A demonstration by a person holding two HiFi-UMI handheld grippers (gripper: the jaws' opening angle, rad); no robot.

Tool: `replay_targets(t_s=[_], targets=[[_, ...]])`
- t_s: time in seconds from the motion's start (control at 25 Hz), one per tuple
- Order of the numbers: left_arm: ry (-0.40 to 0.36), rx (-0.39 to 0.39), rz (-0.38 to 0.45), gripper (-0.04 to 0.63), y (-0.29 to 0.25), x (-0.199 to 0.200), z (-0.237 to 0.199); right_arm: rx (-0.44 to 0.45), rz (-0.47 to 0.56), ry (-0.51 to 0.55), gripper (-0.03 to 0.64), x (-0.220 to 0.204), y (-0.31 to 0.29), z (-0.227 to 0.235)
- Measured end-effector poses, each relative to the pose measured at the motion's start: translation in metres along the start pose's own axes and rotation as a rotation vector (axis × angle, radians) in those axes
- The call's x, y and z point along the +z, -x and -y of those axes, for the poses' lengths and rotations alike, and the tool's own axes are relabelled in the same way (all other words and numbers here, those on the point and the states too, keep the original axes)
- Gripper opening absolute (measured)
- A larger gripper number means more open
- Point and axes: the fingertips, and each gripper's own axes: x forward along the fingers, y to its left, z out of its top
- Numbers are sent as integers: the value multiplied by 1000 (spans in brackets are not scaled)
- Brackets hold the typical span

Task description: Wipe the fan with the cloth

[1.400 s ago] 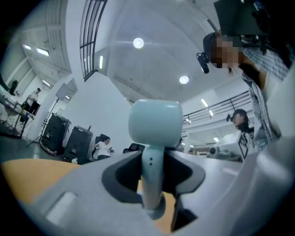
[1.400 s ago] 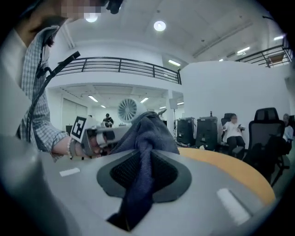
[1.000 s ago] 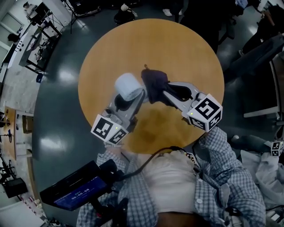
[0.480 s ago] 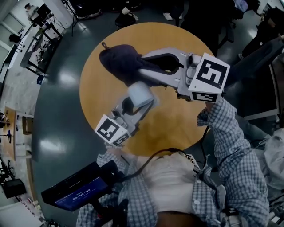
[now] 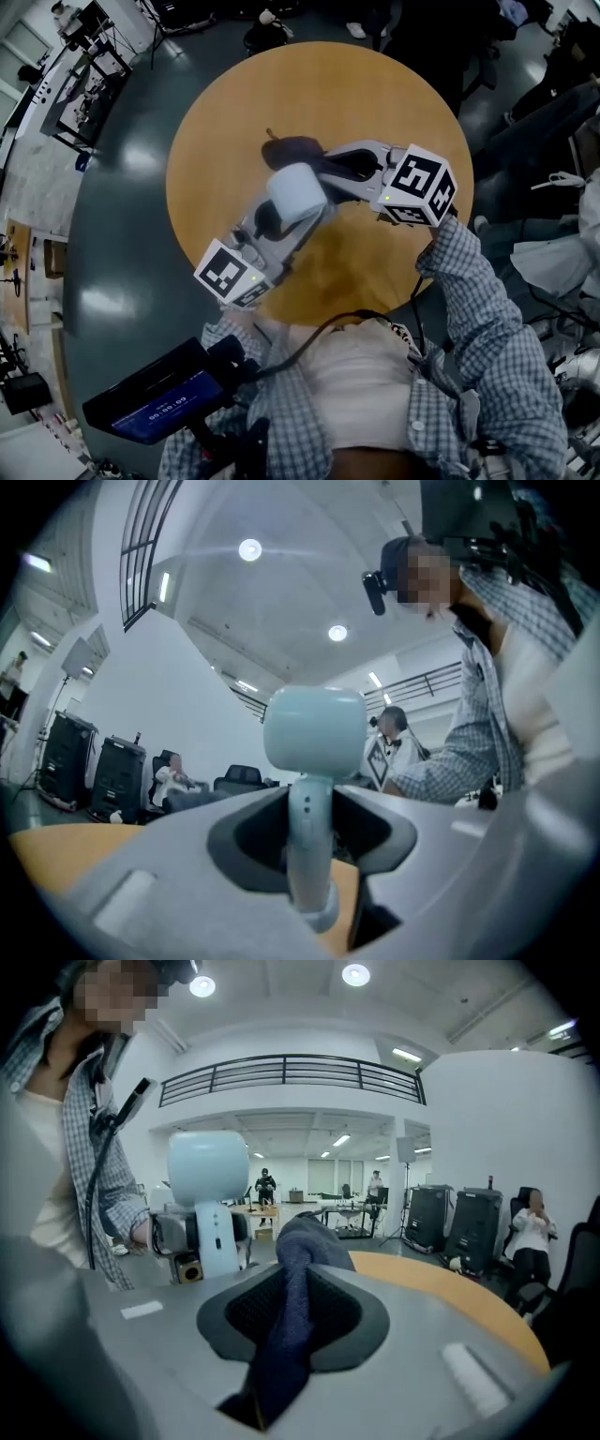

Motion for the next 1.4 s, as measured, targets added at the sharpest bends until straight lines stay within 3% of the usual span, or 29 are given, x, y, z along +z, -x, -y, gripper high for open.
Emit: replay_targets(t_s=[0.2, 0.48, 0.68, 1.08, 1.28, 1.4], targets=[[3, -4, 8, 141, 1, 3, 0, -42, -12, -184, 74, -48, -4, 8], [17, 17, 30, 141, 1, 5, -6, -42, 137, -490, 74, -82, -5, -12], [12, 36, -6, 141, 4, -5, -8, -33, 98, -538, 74, -105, -2, -44], [82, 18, -90, 141, -10, -26, 7, -326, 49, -574, 74, -112, 98, -25], [88, 5, -160, 141, -11, -81, 6, -377, -21, -558, 74, -150, 107, -10], [107, -4, -168, 140, -12, -81, 13, -372, -75, -553, 74, -149, 109, -15]])
